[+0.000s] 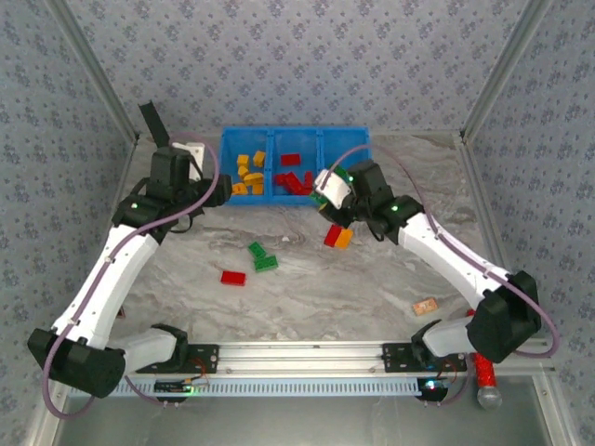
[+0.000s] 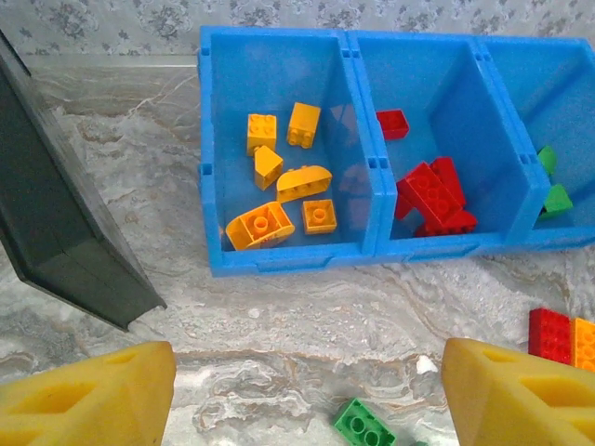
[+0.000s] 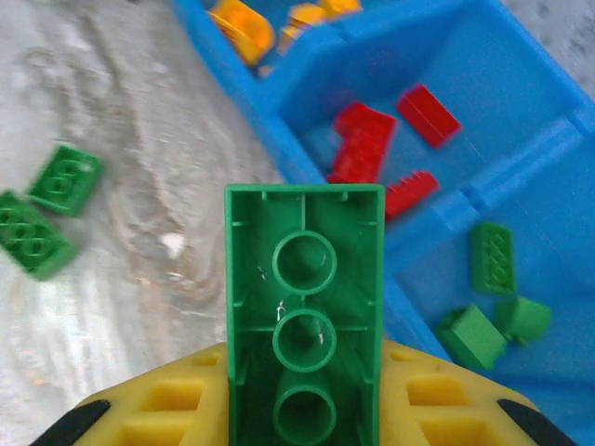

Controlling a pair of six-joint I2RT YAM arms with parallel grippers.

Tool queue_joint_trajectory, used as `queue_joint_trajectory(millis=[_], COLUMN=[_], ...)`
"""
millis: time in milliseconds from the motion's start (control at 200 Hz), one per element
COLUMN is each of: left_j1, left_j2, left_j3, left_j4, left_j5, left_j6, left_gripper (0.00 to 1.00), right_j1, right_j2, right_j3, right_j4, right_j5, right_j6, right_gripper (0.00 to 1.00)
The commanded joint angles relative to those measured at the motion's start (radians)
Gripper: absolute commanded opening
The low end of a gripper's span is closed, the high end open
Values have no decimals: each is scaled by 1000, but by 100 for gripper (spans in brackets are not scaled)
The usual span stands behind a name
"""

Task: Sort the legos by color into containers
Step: Place the lego in the container.

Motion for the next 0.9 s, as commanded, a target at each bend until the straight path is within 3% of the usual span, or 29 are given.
queue_joint_trajectory(millis=[0,185,405,530,715,895], left_j1=[-52,-204,-391,-486,-650,-712], left_j2=[-28,-13,34,101,210,395], left_j3=[22,31,-19,-42,-27,54], left_j4=[-58,-128,-93,-48,37,76], left_j5=[-90,-215,-218,-213,-321,-282], left_j6=[39,60,-23,-84,-127,-135], left_gripper=[76,76,77,77,76,76], right_j1=[-54,-132,-189,-203,-210,-210], right_j2=[59,223,442,539,667,781], right_j3=[93,254,457,526,627,727], right_j4=[-50,-103,-189,-201,-201,-275], right_j5=[47,90,140,161,132,158], right_j6=[63,121,211,227,189,170], right_gripper=[23,23,23,24,26,27])
